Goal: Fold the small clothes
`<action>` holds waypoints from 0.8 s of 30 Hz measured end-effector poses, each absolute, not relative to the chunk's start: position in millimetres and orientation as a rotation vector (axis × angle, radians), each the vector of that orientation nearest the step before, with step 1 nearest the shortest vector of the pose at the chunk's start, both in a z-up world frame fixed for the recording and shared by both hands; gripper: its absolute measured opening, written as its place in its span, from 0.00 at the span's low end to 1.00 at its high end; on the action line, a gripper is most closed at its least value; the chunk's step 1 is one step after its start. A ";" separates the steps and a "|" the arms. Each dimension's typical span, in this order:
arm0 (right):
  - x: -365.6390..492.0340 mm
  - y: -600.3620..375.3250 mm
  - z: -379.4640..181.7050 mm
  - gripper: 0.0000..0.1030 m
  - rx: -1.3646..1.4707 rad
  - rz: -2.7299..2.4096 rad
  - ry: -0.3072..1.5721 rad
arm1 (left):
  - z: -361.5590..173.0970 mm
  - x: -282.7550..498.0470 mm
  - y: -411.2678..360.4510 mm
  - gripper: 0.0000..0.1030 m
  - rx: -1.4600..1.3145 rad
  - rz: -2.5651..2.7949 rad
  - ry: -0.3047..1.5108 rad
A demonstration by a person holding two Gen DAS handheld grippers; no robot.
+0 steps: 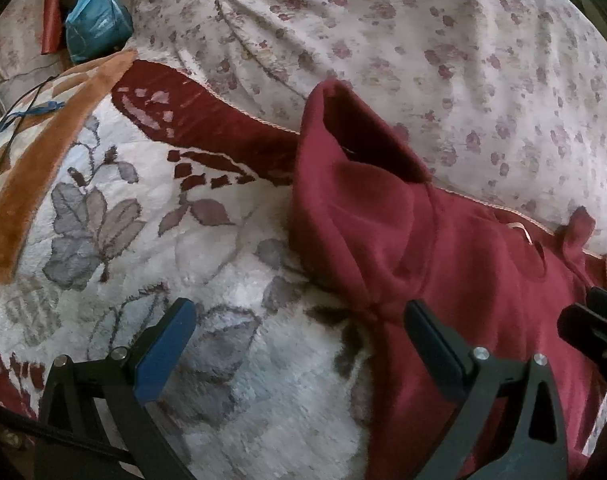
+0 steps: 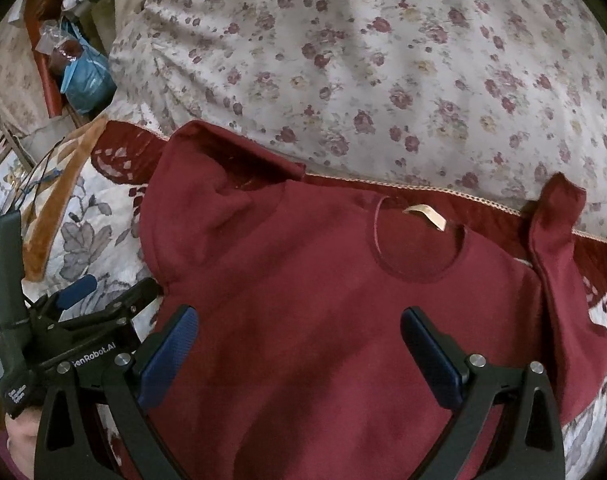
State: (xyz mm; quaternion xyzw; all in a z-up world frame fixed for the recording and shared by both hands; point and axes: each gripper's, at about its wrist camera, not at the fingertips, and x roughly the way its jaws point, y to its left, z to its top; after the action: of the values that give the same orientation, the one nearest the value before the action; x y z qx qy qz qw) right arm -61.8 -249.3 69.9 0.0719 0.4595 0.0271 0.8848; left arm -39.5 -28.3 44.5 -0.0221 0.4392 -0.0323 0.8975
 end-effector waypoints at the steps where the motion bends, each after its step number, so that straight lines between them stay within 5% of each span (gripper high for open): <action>1: -59.3 -247.9 69.1 1.00 0.142 0.062 0.952 | 44.4 -38.8 -28.4 1.00 -0.044 -0.065 0.911; 24: -1.2 -235.6 54.3 0.99 0.079 0.066 0.938 | 34.3 -18.7 -14.8 1.00 -0.063 -0.006 0.938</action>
State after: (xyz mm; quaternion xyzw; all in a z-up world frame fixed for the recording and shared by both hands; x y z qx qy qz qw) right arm -1.2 -235.6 54.3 0.0381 0.4519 0.0318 0.8907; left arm -18.7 -14.8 34.3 -0.0302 0.4519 -0.0030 0.8916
